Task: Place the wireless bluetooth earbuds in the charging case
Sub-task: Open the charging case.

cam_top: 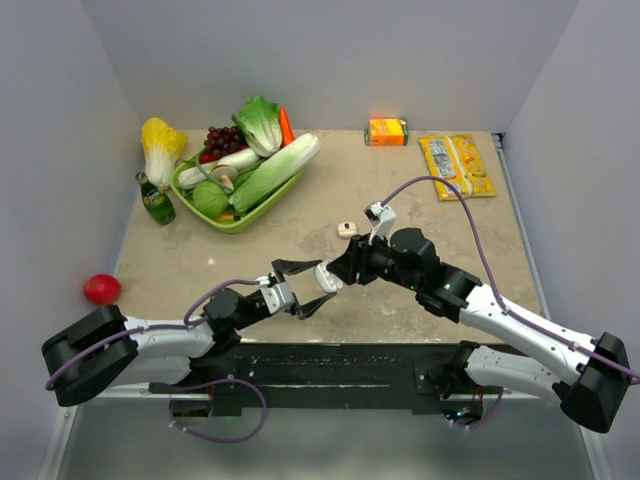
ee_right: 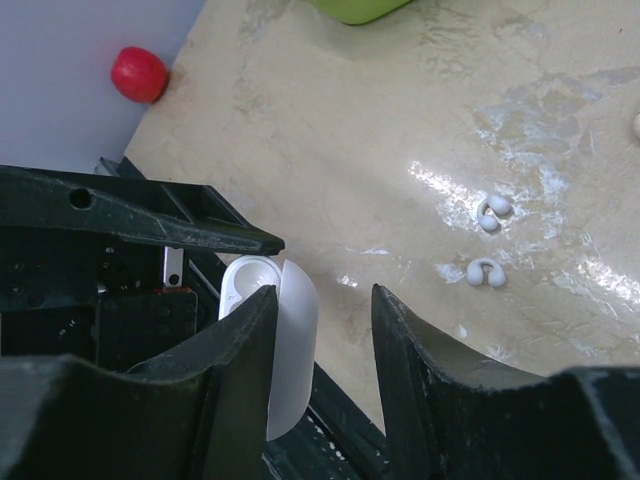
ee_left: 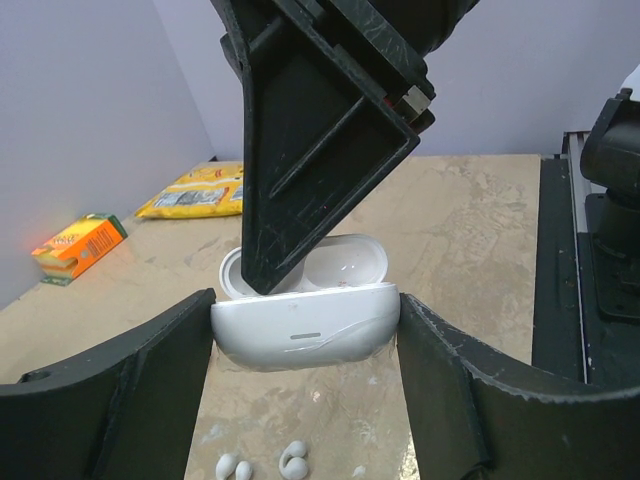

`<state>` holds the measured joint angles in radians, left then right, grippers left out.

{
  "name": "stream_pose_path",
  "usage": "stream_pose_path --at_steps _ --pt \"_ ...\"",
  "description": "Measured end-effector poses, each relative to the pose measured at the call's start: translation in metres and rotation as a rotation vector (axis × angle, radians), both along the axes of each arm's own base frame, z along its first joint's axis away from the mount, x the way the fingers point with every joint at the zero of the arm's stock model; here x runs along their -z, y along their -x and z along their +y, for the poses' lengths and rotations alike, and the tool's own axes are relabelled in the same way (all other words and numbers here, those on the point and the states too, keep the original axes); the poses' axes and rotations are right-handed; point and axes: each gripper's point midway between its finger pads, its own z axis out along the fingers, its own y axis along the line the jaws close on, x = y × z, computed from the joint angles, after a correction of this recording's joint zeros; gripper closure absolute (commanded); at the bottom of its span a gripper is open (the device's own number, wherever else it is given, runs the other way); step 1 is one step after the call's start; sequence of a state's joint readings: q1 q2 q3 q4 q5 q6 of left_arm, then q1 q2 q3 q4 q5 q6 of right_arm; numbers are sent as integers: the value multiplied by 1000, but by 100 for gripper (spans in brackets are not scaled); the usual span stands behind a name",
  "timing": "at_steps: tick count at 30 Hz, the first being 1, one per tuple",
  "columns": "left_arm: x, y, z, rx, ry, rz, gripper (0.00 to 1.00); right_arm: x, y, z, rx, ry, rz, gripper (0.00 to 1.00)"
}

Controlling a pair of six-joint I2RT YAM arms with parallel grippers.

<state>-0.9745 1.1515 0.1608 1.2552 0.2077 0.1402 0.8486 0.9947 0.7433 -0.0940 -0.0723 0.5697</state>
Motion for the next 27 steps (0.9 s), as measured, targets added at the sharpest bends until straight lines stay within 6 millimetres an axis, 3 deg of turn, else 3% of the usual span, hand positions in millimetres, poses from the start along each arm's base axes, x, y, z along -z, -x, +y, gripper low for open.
stream_pose_path --at_steps 5,12,14,15,16,18,19,21,23,27 --pt "-1 0 0 -3 2 -3 100 -3 2 3 -15 -20 2 71" --pt "-3 0 0 -5 7 -14 100 -3 5 4 -25 -31 5 100" --pt "-5 1 0 -7 12 -17 97 -2 4 3 -20 -27 6 100" --pt "-5 1 0 -7 13 -18 91 -2 4 2 -18 -24 6 100" --pt "-5 0 0 -9 14 -16 77 -1 4 2 -18 -21 6 100" --pt "-6 1 0 -11 17 -13 59 -2 4 1 -17 -11 1 100" --pt "-7 0 0 -15 20 -13 42 -3 3 1 -16 -6 -4 100" --pt "-12 -2 -1 -22 34 -9 29 -9 1 -1 -9 2 -22 100" --pt "-20 -5 -3 -30 57 -2 0 -18 -1 -3 -2 7 -48 100" --pt "-26 -17 2 -87 102 53 0 -40 -8 -18 38 37 -130 100"
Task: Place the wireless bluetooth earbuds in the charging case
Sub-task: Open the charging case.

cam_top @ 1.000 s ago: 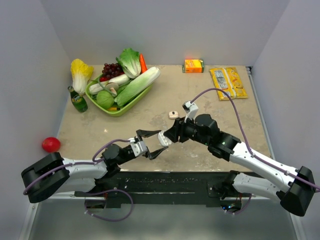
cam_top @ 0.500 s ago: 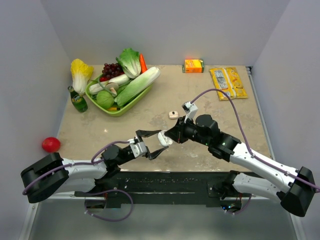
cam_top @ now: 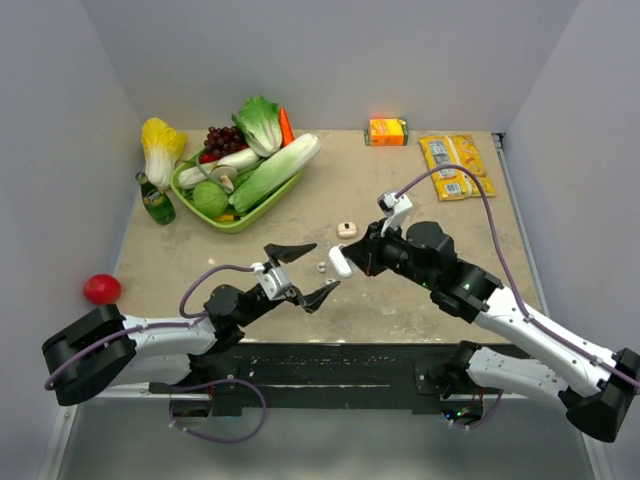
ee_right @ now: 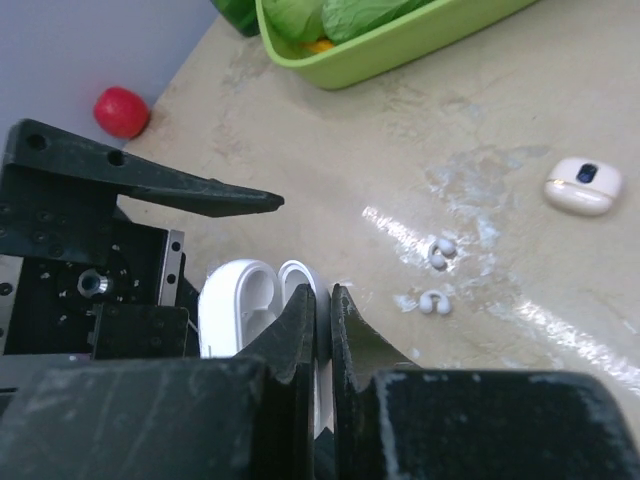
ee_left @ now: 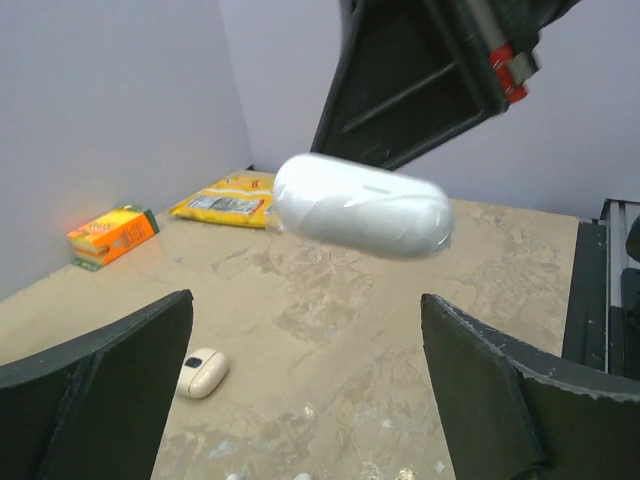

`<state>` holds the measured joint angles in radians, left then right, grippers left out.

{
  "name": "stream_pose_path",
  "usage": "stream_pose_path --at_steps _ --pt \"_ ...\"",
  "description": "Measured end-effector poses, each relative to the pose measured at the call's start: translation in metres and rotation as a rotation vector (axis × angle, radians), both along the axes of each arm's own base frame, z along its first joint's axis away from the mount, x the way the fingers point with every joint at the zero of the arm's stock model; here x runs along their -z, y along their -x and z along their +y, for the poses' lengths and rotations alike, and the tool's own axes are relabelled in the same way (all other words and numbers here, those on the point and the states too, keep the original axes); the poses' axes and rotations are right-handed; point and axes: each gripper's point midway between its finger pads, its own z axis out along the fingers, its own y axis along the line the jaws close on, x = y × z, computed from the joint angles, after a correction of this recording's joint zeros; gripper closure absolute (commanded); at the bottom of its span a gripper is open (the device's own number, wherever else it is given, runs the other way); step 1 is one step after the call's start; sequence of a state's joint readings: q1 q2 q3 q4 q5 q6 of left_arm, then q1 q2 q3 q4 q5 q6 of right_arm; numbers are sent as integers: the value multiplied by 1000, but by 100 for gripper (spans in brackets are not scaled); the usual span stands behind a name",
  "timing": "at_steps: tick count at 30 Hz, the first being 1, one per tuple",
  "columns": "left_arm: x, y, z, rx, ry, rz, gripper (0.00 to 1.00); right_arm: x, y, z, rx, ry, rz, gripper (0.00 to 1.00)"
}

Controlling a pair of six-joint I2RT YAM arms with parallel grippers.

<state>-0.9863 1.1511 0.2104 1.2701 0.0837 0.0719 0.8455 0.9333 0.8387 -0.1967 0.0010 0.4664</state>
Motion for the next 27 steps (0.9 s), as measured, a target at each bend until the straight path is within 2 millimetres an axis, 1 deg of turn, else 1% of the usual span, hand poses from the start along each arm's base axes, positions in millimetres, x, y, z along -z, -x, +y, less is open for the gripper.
stream_pose_path --at_steps 3,6,9,11,15,16,18,20,23,27 --pt "4 -7 3 -32 11 56 0 -19 -3 -9 25 9 -59 100" --pt "10 -13 4 -61 19 121 0 -35 -5 -15 35 15 -110 100" --pt "13 -17 2 -74 9 189 0 -43 -6 -19 28 48 -155 100" --pt "9 -18 -2 -63 4 229 0 -43 -8 -22 28 89 -189 100" --pt "-10 -13 -17 21 -6 291 0 -43 -10 -31 38 179 -267 100" --pt "-16 -10 -21 58 -9 309 0 -44 -8 -34 36 207 -299 100" --pt "-21 -9 -24 103 -22 336 0 -49 -3 -36 21 245 -347 100" --pt "-21 -5 -27 150 -42 362 0 -57 3 -36 2 270 -398 100" --pt "-16 2 -28 221 -80 405 0 -71 11 -37 -16 291 -476 100" --pt "-12 11 -29 305 -107 440 0 -78 17 -41 -14 330 -544 100"
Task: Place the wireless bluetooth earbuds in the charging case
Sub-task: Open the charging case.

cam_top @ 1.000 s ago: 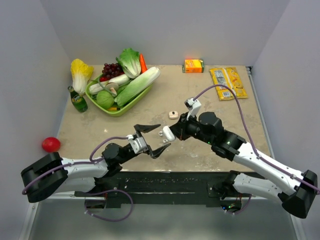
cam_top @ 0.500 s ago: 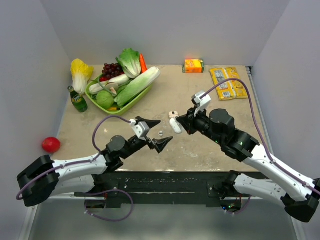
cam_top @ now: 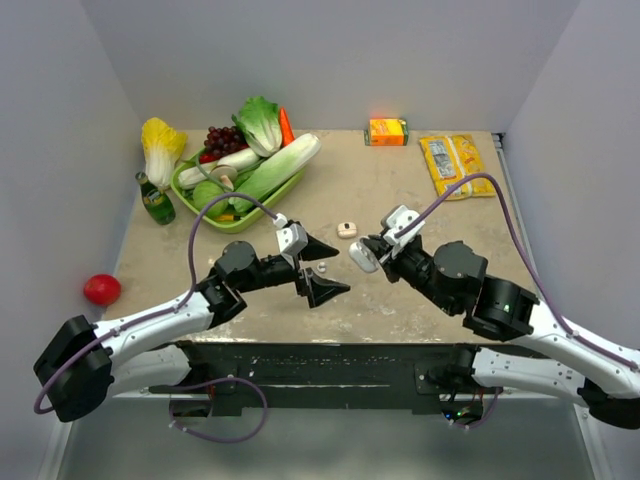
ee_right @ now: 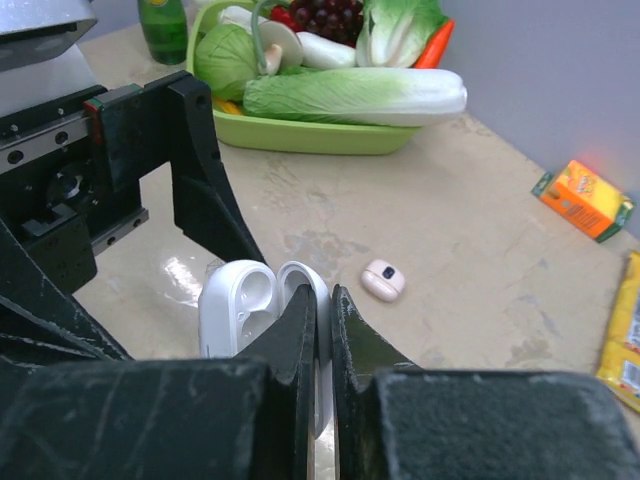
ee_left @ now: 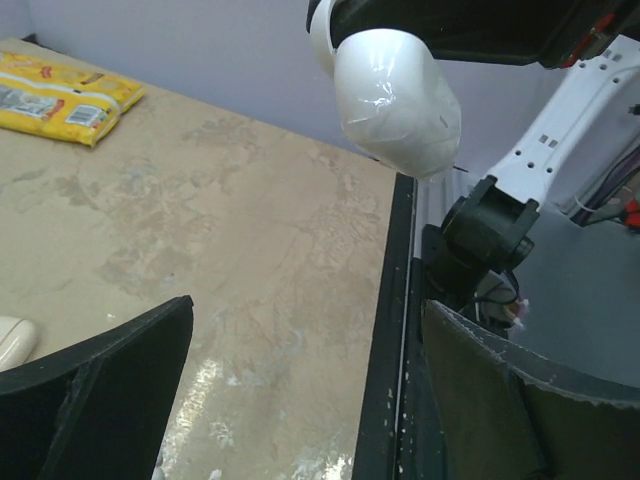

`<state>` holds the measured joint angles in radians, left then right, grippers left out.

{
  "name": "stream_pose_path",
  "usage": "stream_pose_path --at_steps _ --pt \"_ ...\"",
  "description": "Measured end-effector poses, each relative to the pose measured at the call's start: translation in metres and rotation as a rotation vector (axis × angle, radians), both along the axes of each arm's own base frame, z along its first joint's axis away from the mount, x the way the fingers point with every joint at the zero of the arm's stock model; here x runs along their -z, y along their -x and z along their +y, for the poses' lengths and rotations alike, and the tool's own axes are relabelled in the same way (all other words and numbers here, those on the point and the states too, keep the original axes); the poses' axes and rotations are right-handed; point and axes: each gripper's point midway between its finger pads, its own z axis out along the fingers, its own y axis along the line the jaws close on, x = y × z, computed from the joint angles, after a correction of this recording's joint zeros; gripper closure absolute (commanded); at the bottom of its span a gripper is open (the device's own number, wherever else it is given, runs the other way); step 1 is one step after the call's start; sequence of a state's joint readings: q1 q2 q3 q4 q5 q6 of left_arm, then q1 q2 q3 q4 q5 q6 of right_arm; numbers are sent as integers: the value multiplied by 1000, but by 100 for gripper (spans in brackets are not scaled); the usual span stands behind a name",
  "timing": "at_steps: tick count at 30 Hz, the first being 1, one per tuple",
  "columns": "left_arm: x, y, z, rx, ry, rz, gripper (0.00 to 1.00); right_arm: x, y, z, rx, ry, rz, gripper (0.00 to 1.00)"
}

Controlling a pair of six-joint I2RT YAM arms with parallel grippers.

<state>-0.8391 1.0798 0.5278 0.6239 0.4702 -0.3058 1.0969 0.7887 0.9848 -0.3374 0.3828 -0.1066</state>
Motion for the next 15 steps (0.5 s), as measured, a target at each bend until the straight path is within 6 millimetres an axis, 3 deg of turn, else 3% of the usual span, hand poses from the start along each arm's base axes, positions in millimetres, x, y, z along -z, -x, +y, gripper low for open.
stream_pose_path --at_steps 4,9,15 --pt "-3 7 -1 63 -1 14 0 3 5 3 16 71 -47 100" --pt "-24 8 -6 100 24 -17 0 19 15 19 17 183 -78 100" --pt "-34 3 -13 114 31 -29 5 26 11 19 59 241 -98 100"
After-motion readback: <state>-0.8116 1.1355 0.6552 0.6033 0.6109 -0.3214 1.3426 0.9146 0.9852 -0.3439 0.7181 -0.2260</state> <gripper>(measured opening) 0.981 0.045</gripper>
